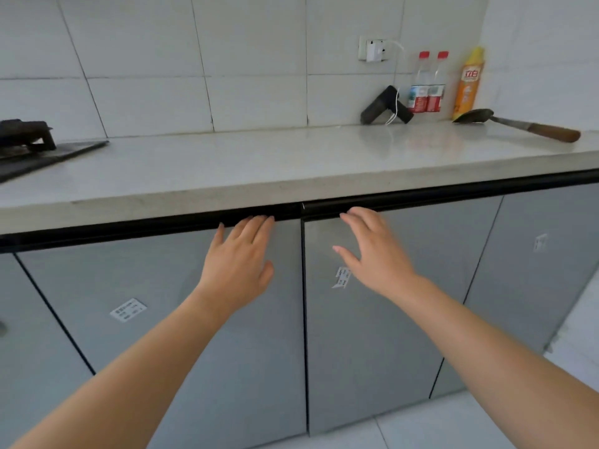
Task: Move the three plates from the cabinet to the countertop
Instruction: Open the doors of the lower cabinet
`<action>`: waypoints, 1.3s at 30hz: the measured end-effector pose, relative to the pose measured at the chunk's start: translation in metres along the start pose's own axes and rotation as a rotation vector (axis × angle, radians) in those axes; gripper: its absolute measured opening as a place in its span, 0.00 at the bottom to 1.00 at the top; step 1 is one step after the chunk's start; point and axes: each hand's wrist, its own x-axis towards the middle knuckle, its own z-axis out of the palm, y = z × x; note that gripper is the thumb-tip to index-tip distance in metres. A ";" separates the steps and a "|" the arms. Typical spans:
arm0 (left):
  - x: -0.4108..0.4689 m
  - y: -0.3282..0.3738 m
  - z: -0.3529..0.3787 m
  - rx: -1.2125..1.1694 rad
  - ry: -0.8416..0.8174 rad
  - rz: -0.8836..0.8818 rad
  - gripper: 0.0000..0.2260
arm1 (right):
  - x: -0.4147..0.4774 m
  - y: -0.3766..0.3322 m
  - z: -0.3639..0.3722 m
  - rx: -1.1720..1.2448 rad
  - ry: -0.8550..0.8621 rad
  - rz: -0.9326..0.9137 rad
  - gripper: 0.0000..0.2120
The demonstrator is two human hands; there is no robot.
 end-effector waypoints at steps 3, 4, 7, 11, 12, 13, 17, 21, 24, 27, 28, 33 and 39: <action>-0.003 -0.004 0.004 0.008 0.015 0.018 0.31 | 0.007 0.000 0.006 -0.011 0.035 0.020 0.27; -0.004 -0.004 0.007 0.031 0.014 0.028 0.33 | 0.008 0.000 0.009 -0.007 0.068 0.033 0.27; -0.007 -0.005 0.013 0.027 0.005 0.051 0.36 | 0.008 0.001 0.021 0.033 0.179 0.051 0.25; -0.007 -0.005 0.010 -0.072 0.002 0.028 0.35 | 0.006 0.006 0.028 0.083 0.283 0.042 0.22; -0.007 -0.005 0.009 -0.079 0.001 0.028 0.35 | 0.006 0.006 0.028 0.077 0.304 0.038 0.22; -0.008 -0.006 0.009 -0.082 -0.001 0.030 0.35 | 0.006 0.006 0.029 0.069 0.321 0.035 0.21; -0.012 -0.008 0.016 -0.073 0.016 0.044 0.34 | -0.001 0.008 0.028 0.079 0.351 0.031 0.21; -0.018 -0.009 0.020 -0.160 0.007 0.032 0.32 | -0.016 0.010 0.017 0.117 0.357 0.020 0.21; -0.027 -0.006 0.020 -0.303 0.027 -0.008 0.32 | -0.028 0.012 0.009 0.129 0.349 -0.006 0.21; -0.043 0.012 0.022 -0.504 0.007 -0.063 0.29 | -0.037 0.013 0.000 0.151 0.318 -0.002 0.21; -0.048 0.020 0.024 -0.618 -0.034 -0.110 0.28 | -0.039 0.012 -0.003 0.158 0.313 0.001 0.21; -0.062 0.053 0.039 -1.167 -0.376 -0.390 0.19 | -0.046 0.013 -0.012 0.154 0.296 -0.019 0.21; -0.061 0.079 0.045 -1.406 -0.469 -0.369 0.13 | -0.060 0.014 -0.022 0.126 0.295 -0.039 0.21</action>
